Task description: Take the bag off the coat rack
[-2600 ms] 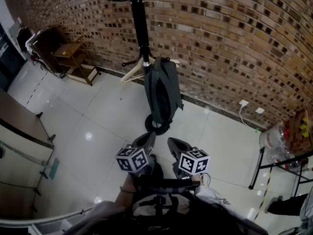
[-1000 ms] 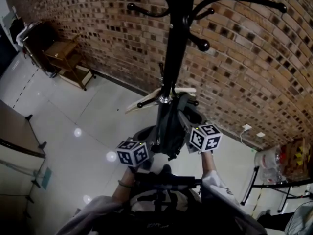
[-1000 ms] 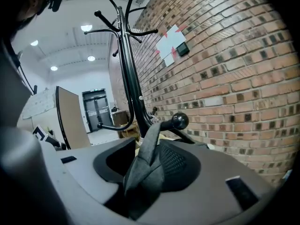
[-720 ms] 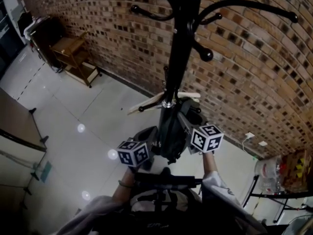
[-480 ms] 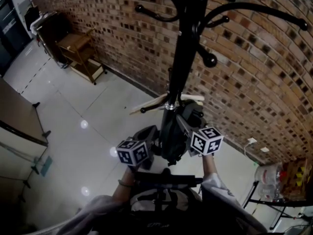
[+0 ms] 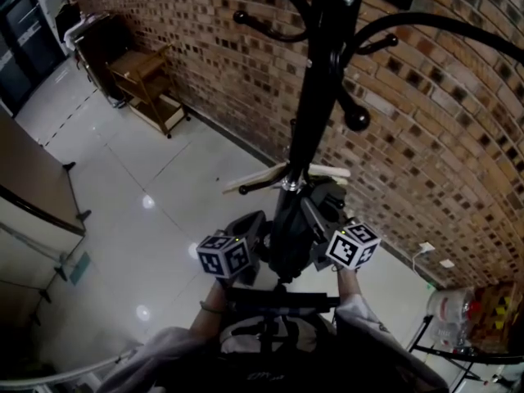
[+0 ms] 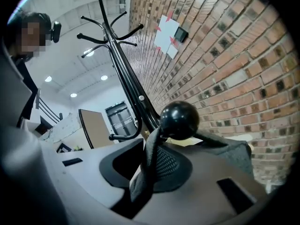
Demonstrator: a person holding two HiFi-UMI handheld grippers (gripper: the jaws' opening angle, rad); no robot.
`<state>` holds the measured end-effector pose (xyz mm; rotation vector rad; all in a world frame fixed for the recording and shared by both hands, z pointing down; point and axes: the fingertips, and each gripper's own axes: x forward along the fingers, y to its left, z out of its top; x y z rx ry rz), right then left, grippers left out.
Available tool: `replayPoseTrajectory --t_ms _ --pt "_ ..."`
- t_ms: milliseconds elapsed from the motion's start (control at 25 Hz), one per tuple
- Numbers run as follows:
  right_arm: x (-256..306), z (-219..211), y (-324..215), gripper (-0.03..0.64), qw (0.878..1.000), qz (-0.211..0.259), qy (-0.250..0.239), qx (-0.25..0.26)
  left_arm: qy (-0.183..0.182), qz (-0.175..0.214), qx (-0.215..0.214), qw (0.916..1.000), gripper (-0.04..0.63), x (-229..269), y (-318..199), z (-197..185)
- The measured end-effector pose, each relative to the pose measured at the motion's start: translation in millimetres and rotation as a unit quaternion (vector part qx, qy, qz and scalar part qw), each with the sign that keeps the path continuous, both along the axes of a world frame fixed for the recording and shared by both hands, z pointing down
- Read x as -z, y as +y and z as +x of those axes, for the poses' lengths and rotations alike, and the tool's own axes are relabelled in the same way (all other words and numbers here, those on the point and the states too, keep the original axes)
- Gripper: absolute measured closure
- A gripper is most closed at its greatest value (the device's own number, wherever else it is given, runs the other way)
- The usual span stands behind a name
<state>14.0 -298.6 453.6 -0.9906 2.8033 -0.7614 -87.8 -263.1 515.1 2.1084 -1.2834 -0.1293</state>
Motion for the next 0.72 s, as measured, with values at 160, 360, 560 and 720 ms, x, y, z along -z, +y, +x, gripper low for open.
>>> replayPoseTrajectory --t_ms 160,360,560,720 --pt "9 2 2 0.569 1.0 -0.009 -0.018 -0.009 -0.004 -0.004 0.013 0.9999 0.588 3 -3 -6" --pt "21 14 12 0.572 0.997 -0.021 -0.064 -0.028 -0.006 -0.007 0.017 0.9998 0.588 3 -8 -7" --pt "30 20 18 0.572 0.995 -0.03 -0.09 -0.037 -0.004 -0.003 0.006 1.0 0.588 0 -13 0" --pt "35 19 23 0.574 0.995 -0.031 -0.083 -0.043 -0.007 -0.002 -0.004 1.0 0.588 2 -13 5"
